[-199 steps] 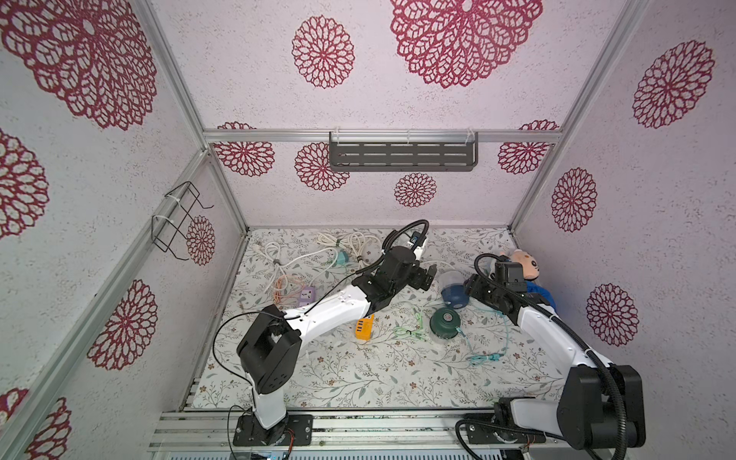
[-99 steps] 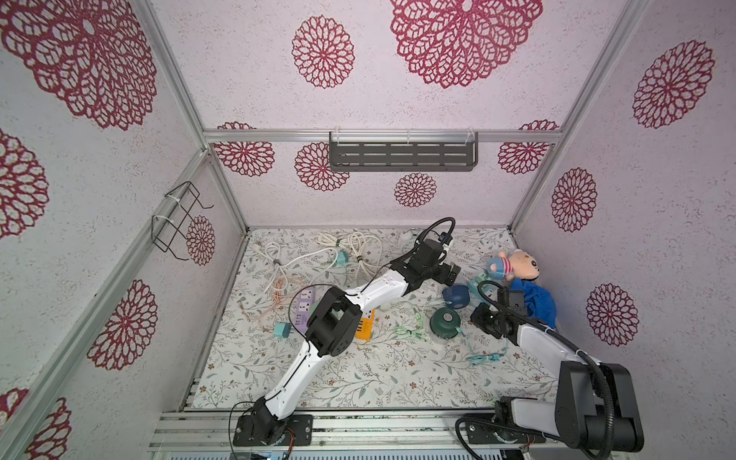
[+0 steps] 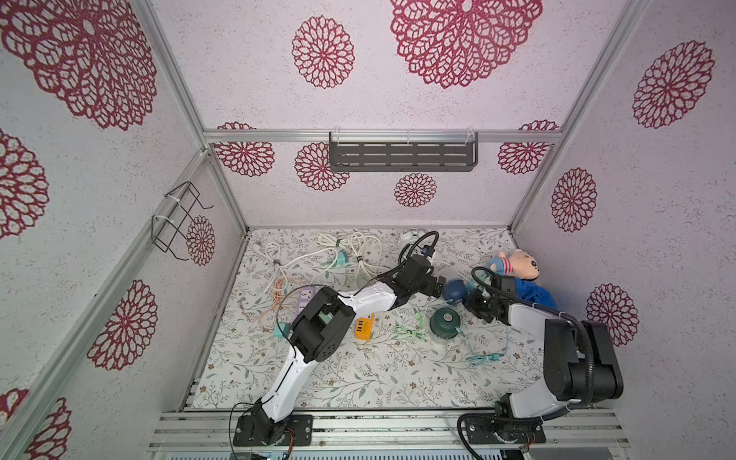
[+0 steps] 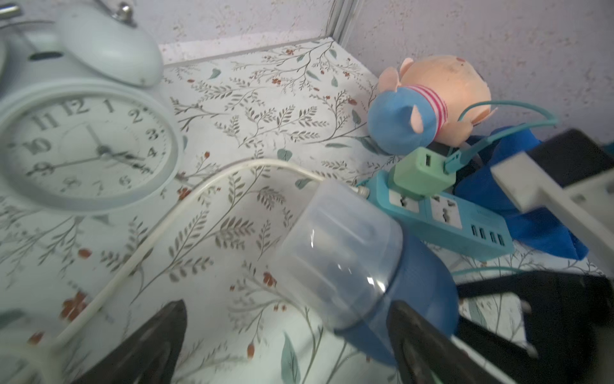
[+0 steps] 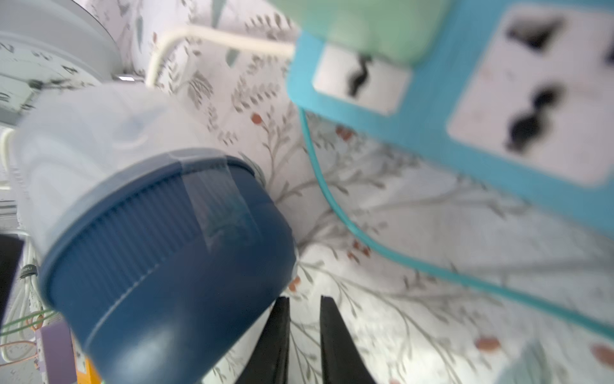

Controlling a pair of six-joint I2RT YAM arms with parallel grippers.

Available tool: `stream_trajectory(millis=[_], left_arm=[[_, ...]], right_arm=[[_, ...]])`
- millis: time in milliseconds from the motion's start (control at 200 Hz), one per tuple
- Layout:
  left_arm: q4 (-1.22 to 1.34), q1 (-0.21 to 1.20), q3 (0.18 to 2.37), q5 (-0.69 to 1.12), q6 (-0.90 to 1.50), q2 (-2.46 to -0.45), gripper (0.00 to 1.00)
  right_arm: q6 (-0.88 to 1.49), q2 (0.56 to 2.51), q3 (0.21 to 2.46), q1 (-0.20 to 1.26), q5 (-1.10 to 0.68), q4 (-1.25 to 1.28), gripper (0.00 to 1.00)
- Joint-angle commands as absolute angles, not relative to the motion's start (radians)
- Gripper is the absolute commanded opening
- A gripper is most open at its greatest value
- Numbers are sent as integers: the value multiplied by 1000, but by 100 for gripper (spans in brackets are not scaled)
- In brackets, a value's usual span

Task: Charge the cordless meat grinders
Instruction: Pick up the cordless meat grinder at the center of the board.

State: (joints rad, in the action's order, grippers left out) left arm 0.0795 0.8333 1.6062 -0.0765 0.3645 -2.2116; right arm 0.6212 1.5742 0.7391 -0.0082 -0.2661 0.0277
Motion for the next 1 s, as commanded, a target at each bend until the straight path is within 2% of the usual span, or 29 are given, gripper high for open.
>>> stream_trajectory(millis=[0,90,355,515,666,851,996], left_arm=[[176,836,1513,-80,413,-2088,96],[180,861,1416,-82,423,-2029,92],[213,929,1268,-146,452,-1918,90],[75,929,1297,-246,287,-1839,99],[-157,827,1403,-271,150,-1835,98],[-216,718,1463,-272,32,-1875,97],[-220,678,1499,-189,-86,-1927,97]], right_arm=[[623,1618,804,9,-278,57,22],[623,1661,851,30,-280,54,26],[614,1792,1030,138,-245,5,34],[602,1842,1118,157,-241,-33,47],[581,1873,1191,159,-234,-72,53],[565,1944,1297,161,-246,-116,54],[548,2016,1403,181,-260,-168,54]])
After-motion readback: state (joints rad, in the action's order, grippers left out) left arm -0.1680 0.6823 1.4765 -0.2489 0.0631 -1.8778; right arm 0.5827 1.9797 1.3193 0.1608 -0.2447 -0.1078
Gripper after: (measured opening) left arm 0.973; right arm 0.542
